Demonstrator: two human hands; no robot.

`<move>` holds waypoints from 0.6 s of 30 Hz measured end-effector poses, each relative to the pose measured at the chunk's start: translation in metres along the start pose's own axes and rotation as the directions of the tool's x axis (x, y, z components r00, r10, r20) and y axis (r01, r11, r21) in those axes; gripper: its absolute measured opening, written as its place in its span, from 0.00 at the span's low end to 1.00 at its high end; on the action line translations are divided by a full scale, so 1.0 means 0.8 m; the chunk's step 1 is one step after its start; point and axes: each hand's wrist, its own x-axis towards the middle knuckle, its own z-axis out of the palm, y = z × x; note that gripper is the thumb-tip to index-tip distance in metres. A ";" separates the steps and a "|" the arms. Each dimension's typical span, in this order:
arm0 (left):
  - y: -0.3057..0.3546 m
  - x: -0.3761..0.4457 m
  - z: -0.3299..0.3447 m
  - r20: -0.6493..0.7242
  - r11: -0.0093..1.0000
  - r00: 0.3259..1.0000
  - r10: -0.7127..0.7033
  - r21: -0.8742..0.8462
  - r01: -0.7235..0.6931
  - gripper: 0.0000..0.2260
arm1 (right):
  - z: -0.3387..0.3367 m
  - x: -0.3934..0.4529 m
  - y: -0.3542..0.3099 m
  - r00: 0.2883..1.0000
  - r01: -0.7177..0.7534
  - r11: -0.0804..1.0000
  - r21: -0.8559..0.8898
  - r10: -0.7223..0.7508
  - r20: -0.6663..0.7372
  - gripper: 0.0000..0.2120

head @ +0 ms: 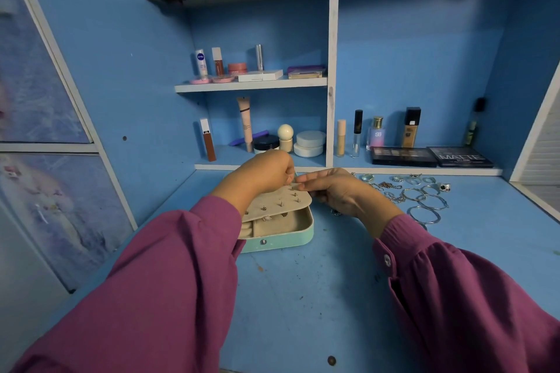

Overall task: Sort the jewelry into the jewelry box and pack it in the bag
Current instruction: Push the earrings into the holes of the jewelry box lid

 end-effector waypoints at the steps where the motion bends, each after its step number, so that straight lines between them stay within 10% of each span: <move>1: -0.001 0.000 -0.001 0.001 1.000 1.000 -0.005 -0.014 0.005 0.06 | 0.000 0.000 0.000 1.000 -0.003 1.000 0.002 0.003 -0.001 0.07; 18: 0.007 0.000 0.004 -0.004 0.988 0.997 0.071 0.138 -0.070 0.05 | 0.000 0.004 0.002 1.000 0.017 0.999 -0.029 -0.017 -0.006 0.07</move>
